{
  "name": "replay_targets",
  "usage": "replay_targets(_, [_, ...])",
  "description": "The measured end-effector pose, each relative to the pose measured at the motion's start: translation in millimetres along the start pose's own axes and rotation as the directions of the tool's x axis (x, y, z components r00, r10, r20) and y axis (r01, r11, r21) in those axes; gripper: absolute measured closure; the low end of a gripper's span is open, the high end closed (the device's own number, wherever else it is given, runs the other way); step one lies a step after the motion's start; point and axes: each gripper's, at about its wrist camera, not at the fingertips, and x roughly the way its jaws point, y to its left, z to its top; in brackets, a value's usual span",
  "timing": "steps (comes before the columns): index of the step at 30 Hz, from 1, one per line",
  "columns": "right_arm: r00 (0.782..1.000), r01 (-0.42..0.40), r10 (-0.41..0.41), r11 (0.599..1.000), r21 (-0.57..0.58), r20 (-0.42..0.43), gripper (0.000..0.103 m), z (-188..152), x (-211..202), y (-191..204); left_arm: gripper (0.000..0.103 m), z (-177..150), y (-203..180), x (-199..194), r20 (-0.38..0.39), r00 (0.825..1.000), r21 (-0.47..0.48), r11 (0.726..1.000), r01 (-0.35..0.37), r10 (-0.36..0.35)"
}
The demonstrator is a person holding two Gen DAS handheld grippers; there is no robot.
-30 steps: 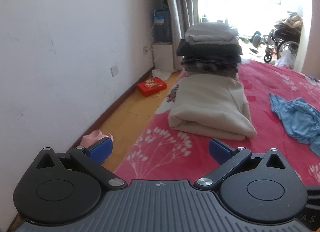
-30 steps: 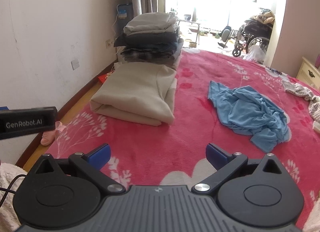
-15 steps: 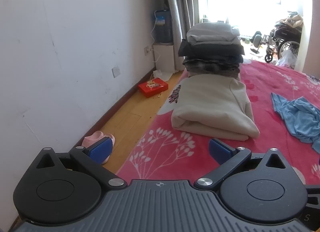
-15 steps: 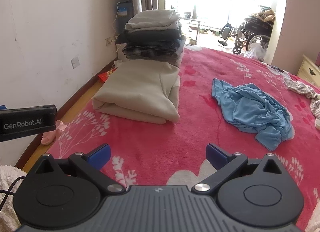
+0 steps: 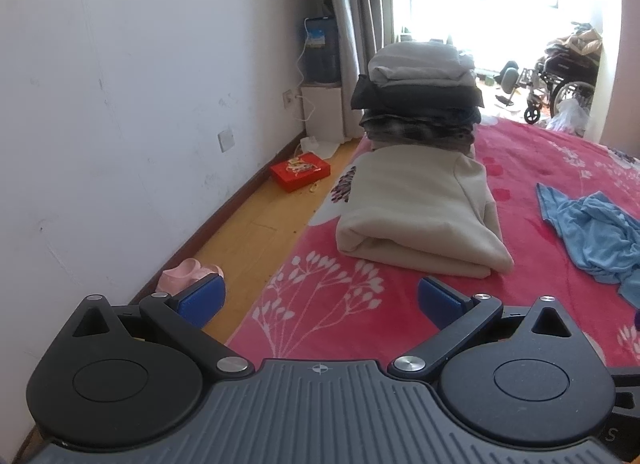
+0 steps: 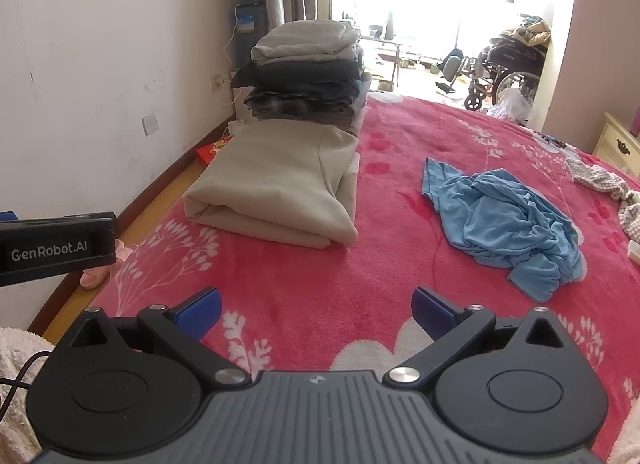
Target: Fold clothes
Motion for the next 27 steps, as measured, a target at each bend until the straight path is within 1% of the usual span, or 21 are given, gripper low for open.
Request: replay_targets(27, [1.000, 0.002, -0.002, 1.000, -0.014, 0.000, 0.000, -0.5, -2.4, 8.1, 0.000, -3.1, 3.0, 1.3, -0.020, 1.000, -0.005, 1.000, 0.011, -0.011])
